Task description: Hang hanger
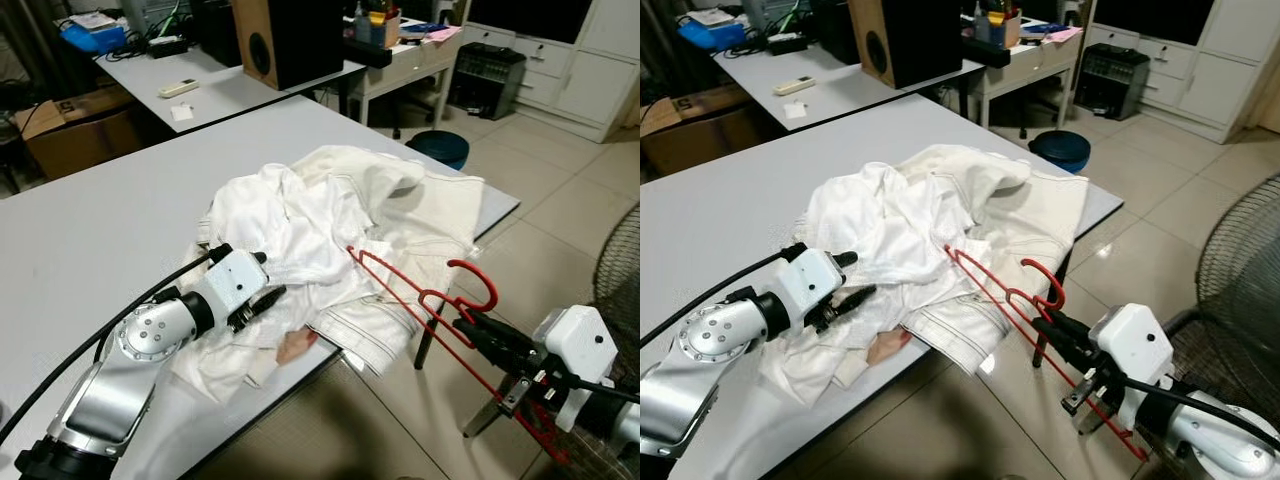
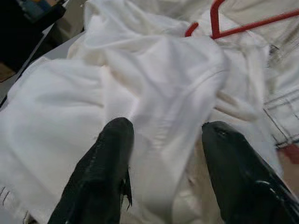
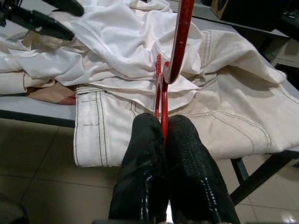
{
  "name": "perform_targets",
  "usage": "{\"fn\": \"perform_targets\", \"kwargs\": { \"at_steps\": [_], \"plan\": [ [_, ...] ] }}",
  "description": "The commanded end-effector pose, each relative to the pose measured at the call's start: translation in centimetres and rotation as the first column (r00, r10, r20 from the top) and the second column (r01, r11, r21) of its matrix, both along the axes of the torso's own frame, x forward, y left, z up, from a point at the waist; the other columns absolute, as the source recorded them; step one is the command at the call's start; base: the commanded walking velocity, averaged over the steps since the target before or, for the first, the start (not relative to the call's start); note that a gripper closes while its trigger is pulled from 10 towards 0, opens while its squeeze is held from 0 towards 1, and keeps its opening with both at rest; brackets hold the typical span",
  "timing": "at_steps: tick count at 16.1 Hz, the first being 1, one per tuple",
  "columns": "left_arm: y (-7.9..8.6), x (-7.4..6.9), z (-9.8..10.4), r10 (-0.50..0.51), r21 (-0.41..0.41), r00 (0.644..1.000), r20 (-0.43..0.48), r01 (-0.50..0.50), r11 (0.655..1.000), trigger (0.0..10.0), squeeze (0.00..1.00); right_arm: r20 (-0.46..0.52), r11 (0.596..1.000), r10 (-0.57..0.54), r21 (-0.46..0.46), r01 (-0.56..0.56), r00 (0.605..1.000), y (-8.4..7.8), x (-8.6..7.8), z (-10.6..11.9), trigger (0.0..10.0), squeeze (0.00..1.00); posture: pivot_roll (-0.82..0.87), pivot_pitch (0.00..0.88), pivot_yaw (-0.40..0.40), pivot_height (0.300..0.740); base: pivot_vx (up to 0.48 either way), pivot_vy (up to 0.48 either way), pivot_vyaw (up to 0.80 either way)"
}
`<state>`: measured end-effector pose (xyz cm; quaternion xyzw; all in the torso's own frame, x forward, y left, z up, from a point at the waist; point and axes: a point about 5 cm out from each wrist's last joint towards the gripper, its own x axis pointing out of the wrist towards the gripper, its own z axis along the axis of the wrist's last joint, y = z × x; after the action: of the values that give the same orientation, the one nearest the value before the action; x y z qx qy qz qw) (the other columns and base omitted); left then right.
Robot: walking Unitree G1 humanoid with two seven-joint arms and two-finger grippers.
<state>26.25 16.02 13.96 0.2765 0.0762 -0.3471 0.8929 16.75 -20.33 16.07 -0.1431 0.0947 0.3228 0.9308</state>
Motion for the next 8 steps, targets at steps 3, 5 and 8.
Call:
{"fn": "perform_targets", "kwargs": {
  "at_steps": [3, 5, 8],
  "plan": [
    [0.14, 0.11, 1.35, -0.037, -0.007, 0.998, 0.043, 0.038, 0.999, 0.0, 0.00, 0.016, 1.000, 0.026, -0.003, -0.026, 1.000, 0.01, -0.20, 0.52, 10.0, 0.00, -0.16, 0.000, 0.077, 0.740, 0.000, 0.000, 0.00],
    [0.45, 0.04, 1.15, -0.045, 0.037, 0.998, 0.035, 0.044, 0.998, 0.0, 0.00, 0.003, 0.999, 0.047, -0.003, -0.047, 0.999, 0.13, -0.51, 0.49, 10.0, 0.00, -0.16, 0.000, 0.078, 0.740, 0.000, 0.000, 0.00],
    [0.76, -0.63, 1.04, -0.129, 0.084, 0.992, -0.012, 0.129, 0.988, 0.0, 0.00, -0.012, 0.998, 0.067, -0.010, -0.067, 0.998, 0.14, -0.97, 0.66, 10.0, 0.00, -0.16, 0.000, 0.079, 0.740, 0.000, 0.000, 0.00]
  ]
}}
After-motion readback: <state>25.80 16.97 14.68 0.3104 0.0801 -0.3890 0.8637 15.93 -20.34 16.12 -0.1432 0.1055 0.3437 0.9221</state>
